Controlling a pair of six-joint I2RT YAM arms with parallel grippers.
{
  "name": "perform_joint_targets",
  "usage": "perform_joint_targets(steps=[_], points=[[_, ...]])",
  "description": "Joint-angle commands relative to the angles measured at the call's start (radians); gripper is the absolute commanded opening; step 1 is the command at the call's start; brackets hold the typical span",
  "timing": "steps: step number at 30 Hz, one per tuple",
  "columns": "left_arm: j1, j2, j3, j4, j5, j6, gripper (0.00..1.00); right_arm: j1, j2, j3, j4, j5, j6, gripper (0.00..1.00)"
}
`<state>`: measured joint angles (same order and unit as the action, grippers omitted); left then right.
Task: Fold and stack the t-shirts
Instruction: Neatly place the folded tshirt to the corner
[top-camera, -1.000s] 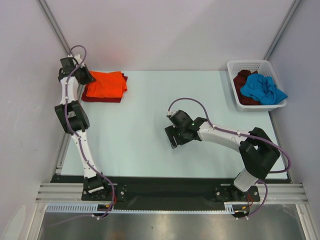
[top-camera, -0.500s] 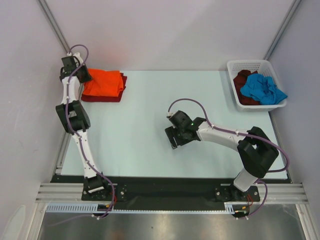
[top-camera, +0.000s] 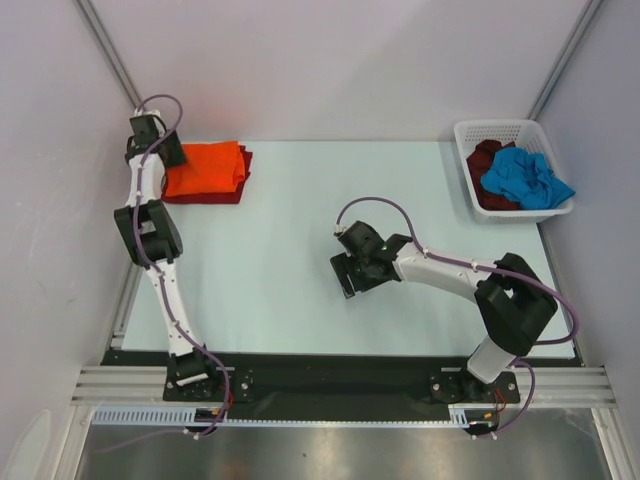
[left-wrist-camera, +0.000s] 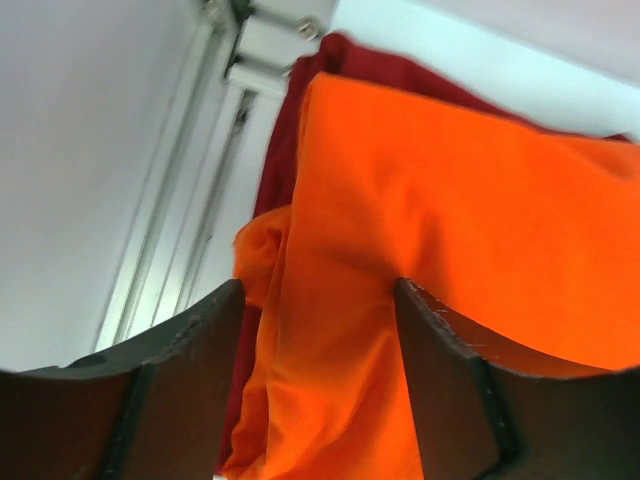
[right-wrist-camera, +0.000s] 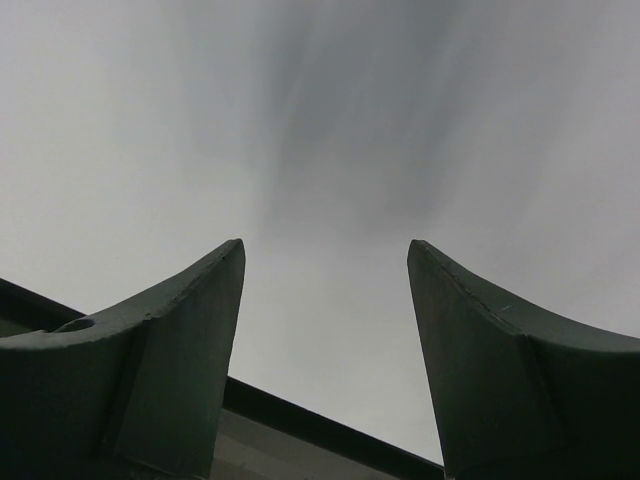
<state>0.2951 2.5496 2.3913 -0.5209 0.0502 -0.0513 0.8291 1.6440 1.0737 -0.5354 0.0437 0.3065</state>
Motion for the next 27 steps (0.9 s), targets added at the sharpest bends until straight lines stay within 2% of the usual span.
perform_joint_targets(steps=[1, 6, 10, 13, 15, 16, 17, 18, 19, 22, 24, 25, 27], points=[[-0.048, -0.152, -0.039, 0.007, -0.203, 0.015, 0.68, 0.002, -0.033, 0.048, -0.017, 0.012, 0.002, 0.71], [-0.091, -0.216, -0.055, -0.037, -0.384, 0.005, 0.71, 0.001, -0.073, 0.025, -0.012, 0.028, -0.004, 0.71], [-0.123, -0.265, -0.053, -0.091, -0.452, -0.022, 0.72, -0.002, -0.108, -0.032, 0.038, 0.019, -0.006, 0.71], [-0.128, -0.313, -0.070, -0.135, -0.429, -0.085, 0.72, -0.007, -0.131, -0.078, 0.066, 0.016, -0.017, 0.71], [-0.125, -0.360, -0.110, -0.146, -0.350, -0.149, 0.68, -0.010, -0.156, -0.103, 0.090, 0.015, -0.021, 0.71], [-0.123, -0.374, -0.157, -0.137, -0.311, -0.165, 0.65, -0.019, -0.168, -0.116, 0.098, 0.015, -0.018, 0.71], [-0.123, -0.388, -0.179, -0.108, -0.237, -0.173, 0.55, -0.024, -0.176, -0.139, 0.115, 0.015, -0.015, 0.71], [-0.123, -0.394, -0.193, -0.102, -0.213, -0.194, 0.47, -0.027, -0.194, -0.152, 0.124, 0.012, -0.004, 0.71], [-0.125, -0.393, -0.195, -0.103, -0.196, -0.206, 0.35, -0.037, -0.202, -0.170, 0.130, 0.007, 0.000, 0.71], [-0.125, -0.350, -0.124, -0.142, -0.138, -0.226, 0.19, -0.048, -0.231, -0.184, 0.132, 0.011, 0.000, 0.71], [-0.125, -0.324, -0.089, -0.174, -0.128, -0.237, 0.12, -0.054, -0.250, -0.195, 0.123, 0.022, 0.005, 0.71], [-0.123, -0.299, -0.066, -0.177, -0.116, -0.237, 0.00, -0.056, -0.265, -0.198, 0.123, 0.022, 0.011, 0.71], [-0.123, -0.285, -0.064, -0.168, -0.031, -0.255, 0.00, -0.062, -0.276, -0.199, 0.114, 0.025, 0.019, 0.71]])
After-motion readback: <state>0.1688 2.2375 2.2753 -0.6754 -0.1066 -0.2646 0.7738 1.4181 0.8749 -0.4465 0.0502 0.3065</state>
